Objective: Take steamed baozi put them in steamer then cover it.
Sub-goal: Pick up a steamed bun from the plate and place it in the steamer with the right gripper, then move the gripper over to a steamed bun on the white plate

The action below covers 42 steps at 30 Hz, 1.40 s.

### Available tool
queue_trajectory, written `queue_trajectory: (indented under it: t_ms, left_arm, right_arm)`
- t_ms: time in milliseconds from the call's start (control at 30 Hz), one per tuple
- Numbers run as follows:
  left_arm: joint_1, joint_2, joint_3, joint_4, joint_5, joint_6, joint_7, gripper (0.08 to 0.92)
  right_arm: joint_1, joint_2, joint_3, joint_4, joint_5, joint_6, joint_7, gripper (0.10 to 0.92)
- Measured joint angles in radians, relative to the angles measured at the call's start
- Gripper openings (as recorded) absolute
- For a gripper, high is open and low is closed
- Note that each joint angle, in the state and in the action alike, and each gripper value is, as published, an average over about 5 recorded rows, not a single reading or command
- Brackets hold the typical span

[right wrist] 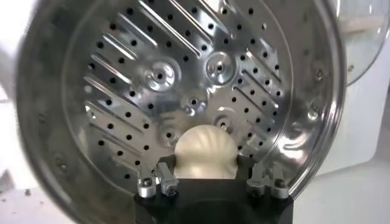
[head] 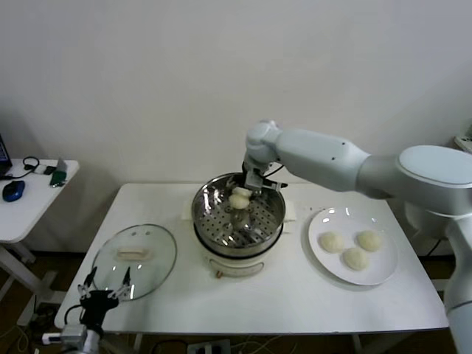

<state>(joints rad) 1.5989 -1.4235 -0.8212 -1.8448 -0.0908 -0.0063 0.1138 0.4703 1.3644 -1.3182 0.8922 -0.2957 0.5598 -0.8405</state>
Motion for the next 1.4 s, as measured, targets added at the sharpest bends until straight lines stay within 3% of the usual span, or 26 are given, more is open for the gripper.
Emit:
queue_trajectory:
  t_ms: [400, 633, 1000, 1167, 1400]
  left_arm:
    - [-0.001, -0.003, 0.004, -0.003, 0.0, -0.001, -0.001, 0.823]
    - [0.002, -0.003, 0.006, -0.013, 0.0, -0.001, -0.001, 0.823]
    - [-0.005, 0.004, 0.019, -0.011, 0.002, -0.001, -0.001, 0.823]
    - [-0.008, 0.007, 0.024, -0.011, 0.003, -0.002, -0.002, 0.823]
    - [-0.016, 0.006, 0.025, 0.002, 0.007, -0.001, -0.002, 0.823]
  right_arm:
    - [-0.019, 0.013, 0.01, -0.06, 0.02, 0.018, 0.035, 0.819]
    - [0.093, -0.046, -0.068, 0.009, 0.217, -0.025, -0.032, 0.823]
    - [0.388, -0.29, -0.348, 0.227, 0.725, -0.294, -0.133, 0.823]
    - [0.434, -0.426, -0.442, 0.317, 0.813, -0.438, -0.116, 0.823]
    - [0.364, -0.584, -0.464, 0.378, 0.828, -0.596, -0.071, 0.823]
